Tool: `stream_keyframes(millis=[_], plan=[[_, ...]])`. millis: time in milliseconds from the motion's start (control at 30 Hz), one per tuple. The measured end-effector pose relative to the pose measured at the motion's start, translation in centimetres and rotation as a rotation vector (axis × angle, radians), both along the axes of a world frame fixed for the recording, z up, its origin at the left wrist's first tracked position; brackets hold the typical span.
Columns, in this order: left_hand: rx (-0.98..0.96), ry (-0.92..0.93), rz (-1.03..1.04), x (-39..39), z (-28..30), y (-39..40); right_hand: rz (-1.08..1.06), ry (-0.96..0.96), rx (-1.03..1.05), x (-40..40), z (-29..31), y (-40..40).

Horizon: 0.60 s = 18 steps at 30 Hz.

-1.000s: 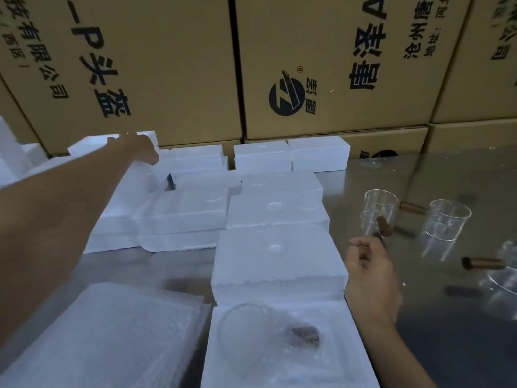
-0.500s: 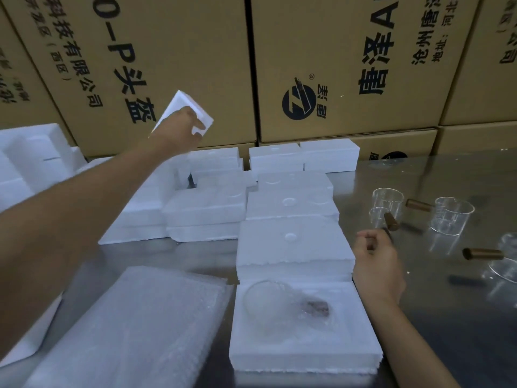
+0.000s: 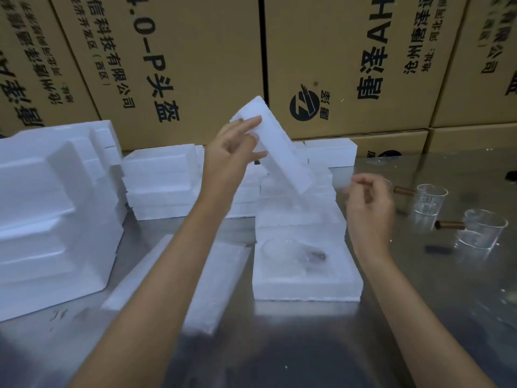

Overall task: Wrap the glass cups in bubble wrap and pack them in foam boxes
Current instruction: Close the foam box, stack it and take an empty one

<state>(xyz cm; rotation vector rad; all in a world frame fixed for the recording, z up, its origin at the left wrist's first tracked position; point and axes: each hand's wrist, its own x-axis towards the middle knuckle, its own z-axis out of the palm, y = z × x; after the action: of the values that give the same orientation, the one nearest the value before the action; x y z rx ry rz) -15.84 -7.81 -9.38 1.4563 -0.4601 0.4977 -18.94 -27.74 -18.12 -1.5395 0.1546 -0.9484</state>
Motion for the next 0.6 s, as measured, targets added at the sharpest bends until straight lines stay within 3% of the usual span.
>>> stream_keyframes(millis=[100,233,367,533,600], plan=[[-0.275,0.095,-0.152,-3.6,-1.5,-0.3,0.197,0.05,0.109,-2.6,0.8,1.9],[-0.375,0.175,-0.238,-7.0,-3.9,-0.9,0.437,0.21,0.435,-4.8,1.1,2.1],[-0.466,0.356,-0.267,-8.5,-5.9,0.0,0.388,0.193,0.469,-6.5,0.2,0.9],[-0.18,0.462,0.155,-8.7,-8.6,1.0,0.255,0.21,0.226,-7.6,-1.2,-0.1],[-0.086,0.501,0.188,-8.5,-9.5,1.2,0.234,0.23,0.172,-7.7,-1.7,-0.2]])
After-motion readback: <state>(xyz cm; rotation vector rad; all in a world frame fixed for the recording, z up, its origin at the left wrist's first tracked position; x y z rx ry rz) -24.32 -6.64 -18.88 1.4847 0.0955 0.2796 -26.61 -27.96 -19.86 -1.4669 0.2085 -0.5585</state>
